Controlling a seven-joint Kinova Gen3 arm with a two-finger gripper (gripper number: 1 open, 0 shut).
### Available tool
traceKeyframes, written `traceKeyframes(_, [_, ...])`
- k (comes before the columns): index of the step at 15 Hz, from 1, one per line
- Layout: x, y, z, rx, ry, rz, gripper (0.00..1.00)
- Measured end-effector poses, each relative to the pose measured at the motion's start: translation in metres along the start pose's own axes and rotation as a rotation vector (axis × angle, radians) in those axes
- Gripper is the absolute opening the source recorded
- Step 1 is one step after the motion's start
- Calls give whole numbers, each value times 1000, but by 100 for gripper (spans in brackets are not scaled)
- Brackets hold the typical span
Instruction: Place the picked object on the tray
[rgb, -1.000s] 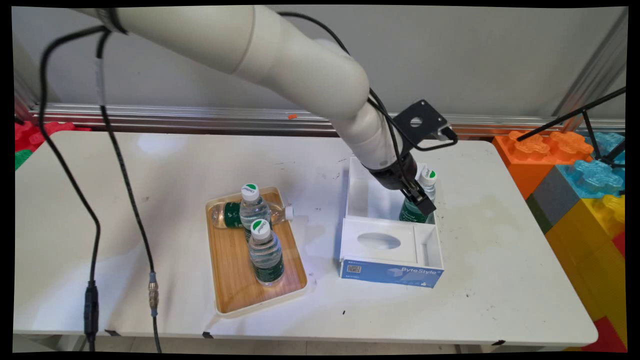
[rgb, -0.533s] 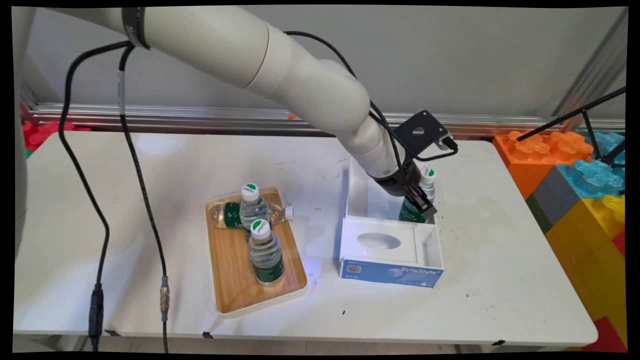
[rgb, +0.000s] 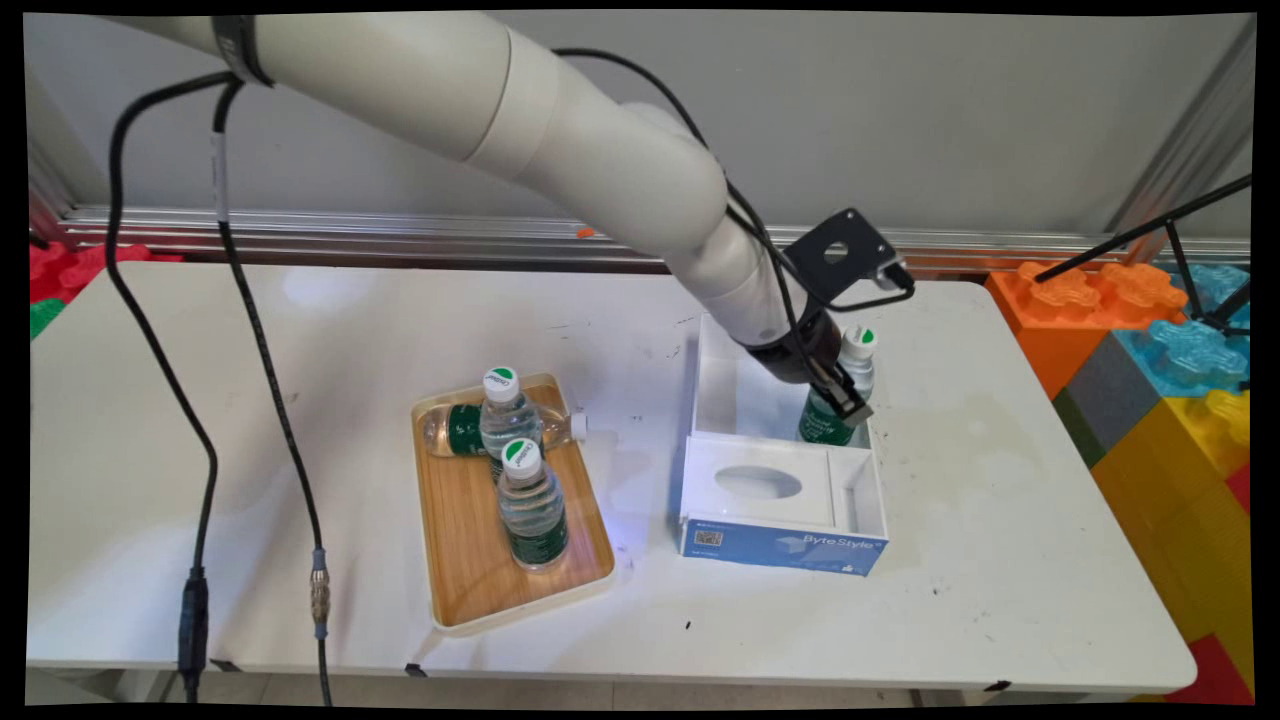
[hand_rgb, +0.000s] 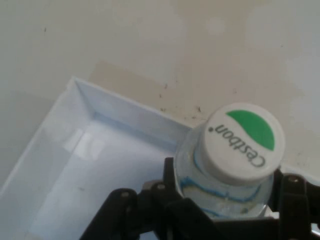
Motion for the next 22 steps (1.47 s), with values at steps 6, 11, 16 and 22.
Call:
traceKeyframes(6, [50,-1,-66,59,25,-13,0])
traceKeyframes(11, [87,4,-149,77,17,-18,0])
traceKeyframes(16, [79,4,-250,81,-18,40,0])
traceKeyframes(22, [7,-17,-340,-5,-63,-8,0])
